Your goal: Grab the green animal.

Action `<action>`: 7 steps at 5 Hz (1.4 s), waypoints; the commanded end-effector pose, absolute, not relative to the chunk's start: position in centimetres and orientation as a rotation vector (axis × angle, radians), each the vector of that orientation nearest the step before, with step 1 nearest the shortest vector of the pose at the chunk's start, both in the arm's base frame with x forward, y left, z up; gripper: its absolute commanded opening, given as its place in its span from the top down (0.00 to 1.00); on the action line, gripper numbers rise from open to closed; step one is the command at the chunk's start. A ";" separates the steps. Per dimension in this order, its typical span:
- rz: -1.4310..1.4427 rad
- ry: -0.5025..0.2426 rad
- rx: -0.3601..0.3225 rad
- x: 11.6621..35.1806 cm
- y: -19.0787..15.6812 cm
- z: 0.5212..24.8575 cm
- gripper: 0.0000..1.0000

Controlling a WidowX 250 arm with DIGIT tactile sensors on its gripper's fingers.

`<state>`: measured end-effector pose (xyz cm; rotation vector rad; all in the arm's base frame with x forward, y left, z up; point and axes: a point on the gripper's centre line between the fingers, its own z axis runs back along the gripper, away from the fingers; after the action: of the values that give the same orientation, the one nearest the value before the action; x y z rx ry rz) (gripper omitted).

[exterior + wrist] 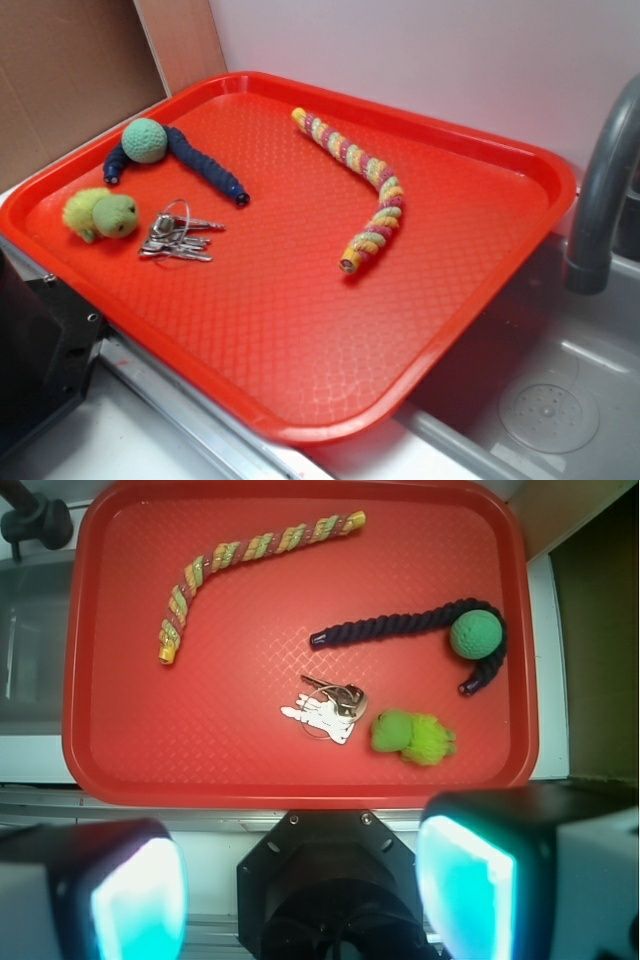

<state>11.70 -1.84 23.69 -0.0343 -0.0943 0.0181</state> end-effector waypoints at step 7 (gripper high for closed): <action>-0.308 -0.128 0.103 15.6 4.0 13.4 0.00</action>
<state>14.98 3.89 12.75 0.0939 -0.1048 -0.3187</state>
